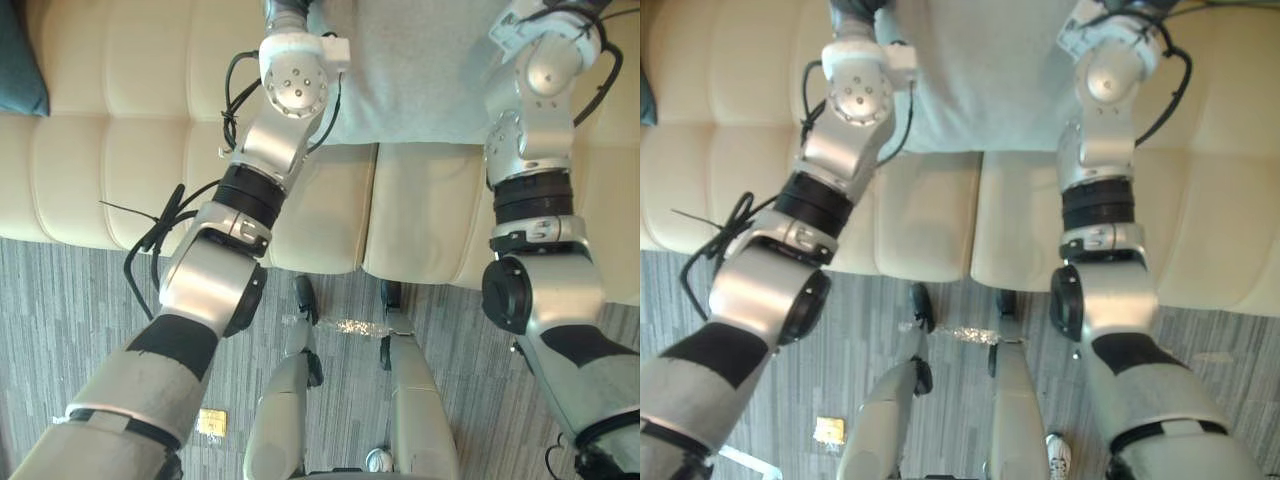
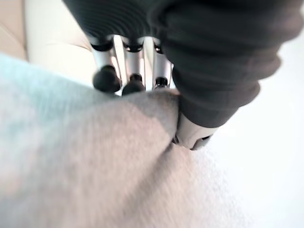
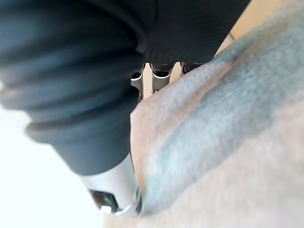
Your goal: Pick up cushions and gather them together orderly.
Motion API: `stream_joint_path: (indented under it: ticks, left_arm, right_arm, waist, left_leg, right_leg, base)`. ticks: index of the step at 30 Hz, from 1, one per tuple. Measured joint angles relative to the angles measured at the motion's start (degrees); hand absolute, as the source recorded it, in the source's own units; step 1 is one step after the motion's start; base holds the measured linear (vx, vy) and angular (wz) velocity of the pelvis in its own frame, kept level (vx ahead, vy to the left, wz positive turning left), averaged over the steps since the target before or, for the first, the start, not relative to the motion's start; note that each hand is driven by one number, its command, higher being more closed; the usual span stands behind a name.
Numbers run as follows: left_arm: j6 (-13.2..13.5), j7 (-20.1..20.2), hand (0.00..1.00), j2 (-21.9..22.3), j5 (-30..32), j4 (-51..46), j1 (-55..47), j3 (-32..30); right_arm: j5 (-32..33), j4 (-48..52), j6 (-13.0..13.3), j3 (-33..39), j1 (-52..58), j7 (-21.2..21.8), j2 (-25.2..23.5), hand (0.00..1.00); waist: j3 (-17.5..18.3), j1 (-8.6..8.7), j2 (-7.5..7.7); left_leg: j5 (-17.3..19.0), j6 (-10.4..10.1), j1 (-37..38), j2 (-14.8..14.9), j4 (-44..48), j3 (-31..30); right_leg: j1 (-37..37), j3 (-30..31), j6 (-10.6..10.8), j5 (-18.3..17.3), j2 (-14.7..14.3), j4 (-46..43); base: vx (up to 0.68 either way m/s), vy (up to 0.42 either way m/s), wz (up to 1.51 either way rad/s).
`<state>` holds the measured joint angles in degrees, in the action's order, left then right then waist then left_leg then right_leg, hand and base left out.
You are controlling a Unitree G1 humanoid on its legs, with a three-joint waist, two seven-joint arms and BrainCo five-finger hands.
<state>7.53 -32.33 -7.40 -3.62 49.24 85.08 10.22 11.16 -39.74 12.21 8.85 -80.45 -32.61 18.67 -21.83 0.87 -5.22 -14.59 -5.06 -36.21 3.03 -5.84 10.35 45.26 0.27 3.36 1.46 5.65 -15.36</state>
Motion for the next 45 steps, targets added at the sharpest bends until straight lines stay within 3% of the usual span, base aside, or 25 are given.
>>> stream_joint_path:
  ticks: [5, 8, 13, 17, 24, 29, 33, 35, 40, 42, 45]
  left_arm:
    - [-2.38, 0.51, 0.00, 5.71, 2.41, 2.19, 0.16, -5.12]
    - [-3.86, 1.33, 0.00, 6.52, 2.36, 2.28, -0.15, -7.11]
    - [-4.08, 2.69, 0.00, 7.92, 2.35, 1.61, -0.44, -7.93]
    - [-4.06, 2.79, 0.00, 8.66, 2.42, -3.24, -4.33, -9.17]
    - [-4.12, 2.49, 0.00, 8.09, 2.34, -18.26, -17.25, -10.29]
    - [-1.85, 2.99, 0.00, 6.00, 2.33, -33.37, -31.26, -7.93]
    - [0.20, 6.92, 0.00, 4.05, 2.30, -44.06, -48.64, -6.71]
    - [1.55, 10.00, 0.00, 4.18, 2.28, -48.51, -61.77, -6.81]
    - [1.82, 15.80, 0.00, 7.41, 0.56, -48.69, -84.97, -8.27]
    - [1.74, 18.60, 0.00, 9.22, 0.22, -44.29, -93.11, -9.77]
    - [1.45, 21.48, 0.00, 9.35, 1.49, -36.12, -96.64, -11.18]
  right_arm:
    - [2.40, 0.22, -0.02, -0.14, -0.20, 1.32, -0.35, 0.00]
    - [3.41, 0.38, -0.15, 0.00, 0.56, 2.23, -0.41, 0.00]
    - [5.32, 6.35, -0.64, 2.52, 6.76, 2.84, -2.33, 0.00]
    - [6.56, 13.79, -0.81, 6.41, 13.07, 2.87, -2.69, 0.00]
    - [7.09, 31.94, 0.05, 16.32, 32.53, 3.76, 0.37, 0.00]
    - [7.29, 41.80, 0.58, 17.11, 50.99, 8.19, -0.83, 0.00]
    - [6.44, 48.67, 0.84, 12.90, 65.39, 13.31, -6.08, 0.00]
    - [4.00, 50.21, 0.83, 10.46, 74.97, 17.05, -10.09, 0.00]
    - [0.74, 48.28, 0.81, 7.27, 89.67, 22.90, -15.78, 0.00]
    - [-0.63, 40.85, 0.63, 5.90, 94.45, 25.34, -17.36, 0.00]
    - [-2.83, 31.29, -0.37, 5.37, 96.36, 26.99, -19.15, 0.00]
  waist:
    - [-0.09, 0.05, 0.03]
    - [-0.09, 0.04, 0.04]
    - [-0.12, 0.01, 0.11]
    - [-0.31, 0.27, 0.46]
    - [-0.47, 1.51, 1.47]
    - [0.05, 1.60, 2.31]
    - [1.05, 1.07, 3.93]
    - [2.63, 0.66, 5.59]
    - [8.52, -0.17, 6.77]
    - [12.65, -0.36, 6.80]
    - [14.31, -0.82, 6.81]
  left_leg:
    - [-0.34, -0.46, -0.87, 0.41, 0.00, 0.08]
    - [-0.33, -0.47, -0.64, 0.50, 0.00, 0.18]
    - [-0.28, -0.49, 0.61, 0.42, -0.02, 1.28]
    - [1.10, -1.05, 1.90, 0.37, -0.10, 2.46]
    - [2.70, 0.46, 6.64, 0.47, -0.09, 3.18]
    - [3.22, 1.74, 12.02, 0.52, -0.07, 1.83]
    - [4.56, 2.05, 16.57, 0.53, -0.02, 1.74]
    - [7.24, 2.07, 18.75, 0.58, 2.59, 1.92]
    - [13.38, 1.71, 23.53, 1.63, 8.18, 2.89]
    - [15.83, 1.82, 25.66, 2.02, 10.31, 3.32]
    - [17.16, 1.61, 29.19, 2.28, 10.99, 4.05]
  right_leg:
    - [0.80, -0.95, 0.00, 0.00, -0.06, -0.60]
    - [0.82, -1.07, -0.02, -0.03, -0.10, -1.21]
    - [0.56, -0.53, -0.08, -0.15, -0.06, -2.84]
    - [-0.02, 0.12, -0.53, -1.18, 0.01, -3.04]
    - [-5.04, -0.55, -0.21, -1.72, 0.11, -3.00]
    - [-11.24, -2.60, -0.18, -3.17, 0.44, -3.22]
    - [-15.84, -2.90, -0.07, -4.59, 0.49, -3.24]
    - [-19.35, -2.90, -0.13, -5.80, 0.67, -2.96]
    - [-27.90, -2.82, 0.15, -6.88, 0.30, 0.66]
    - [-31.59, -2.75, 0.24, -7.34, 0.20, 2.19]
    - [-35.77, -2.19, 0.19, -7.42, -0.07, 3.87]
  base:
    - [0.05, -0.032, 0.04]
    - [0.04, -0.022, 0.02]
    - [0.01, -0.005, -0.02]
    - [-0.01, -0.013, -0.12]
    - [0.00, -0.011, 0.00]
    - [0.06, -0.047, 0.13]
    - [0.08, -0.036, 0.03]
    - [0.10, -0.030, -0.03]
    - [0.14, -0.007, -0.12]
    - [0.13, 0.015, -0.12]
    - [0.10, 0.021, -0.15]
